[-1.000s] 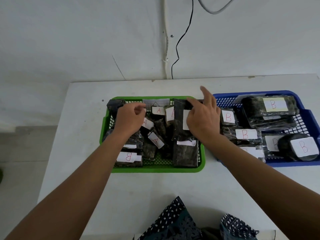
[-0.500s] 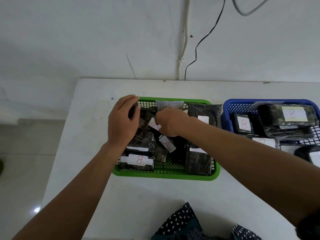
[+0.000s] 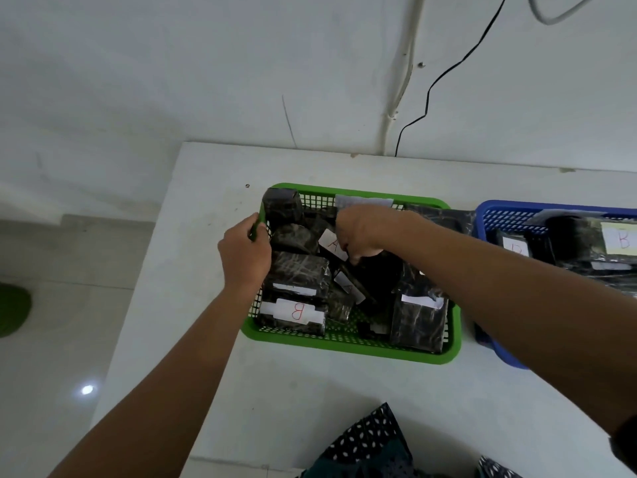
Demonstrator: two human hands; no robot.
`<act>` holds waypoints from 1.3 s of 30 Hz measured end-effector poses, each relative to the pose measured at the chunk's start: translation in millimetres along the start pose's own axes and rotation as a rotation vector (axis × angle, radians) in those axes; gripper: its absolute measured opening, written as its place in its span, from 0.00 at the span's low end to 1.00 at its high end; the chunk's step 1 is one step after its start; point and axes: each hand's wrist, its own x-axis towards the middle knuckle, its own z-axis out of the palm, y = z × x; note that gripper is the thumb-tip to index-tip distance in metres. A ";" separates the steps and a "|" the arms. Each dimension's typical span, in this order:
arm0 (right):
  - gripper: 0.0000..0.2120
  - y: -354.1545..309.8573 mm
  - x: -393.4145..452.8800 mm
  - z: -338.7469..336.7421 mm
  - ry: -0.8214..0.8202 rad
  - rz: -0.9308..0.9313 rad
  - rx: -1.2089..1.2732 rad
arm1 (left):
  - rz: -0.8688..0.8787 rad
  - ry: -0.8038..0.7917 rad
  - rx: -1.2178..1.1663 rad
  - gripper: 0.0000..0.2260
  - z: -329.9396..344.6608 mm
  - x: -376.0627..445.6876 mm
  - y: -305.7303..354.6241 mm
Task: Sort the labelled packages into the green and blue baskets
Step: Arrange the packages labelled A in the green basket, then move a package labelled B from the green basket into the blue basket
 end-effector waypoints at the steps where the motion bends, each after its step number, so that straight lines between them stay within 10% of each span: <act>1: 0.17 0.4 -0.8 -4.5 0.029 -0.003 0.042 | -0.002 0.000 -0.006 0.11 -0.5 0.9 -0.6; 14: 0.05 26.5 -8.0 -22.4 0.764 -0.132 0.625 | -0.021 0.007 -0.090 0.12 2.2 -2.0 -2.2; 22: 0.11 26.7 -3.9 15.8 0.370 -0.080 0.504 | -0.006 0.020 -0.073 0.13 1.8 -3.1 -1.5; 28: 0.38 15.2 7.7 11.1 0.238 0.100 0.411 | -0.008 0.018 -0.071 0.11 4.3 -2.4 -5.6; 39: 0.25 10.5 11.0 4.0 0.287 0.105 0.627 | 0.006 0.017 -0.044 0.13 1.4 -3.6 -2.0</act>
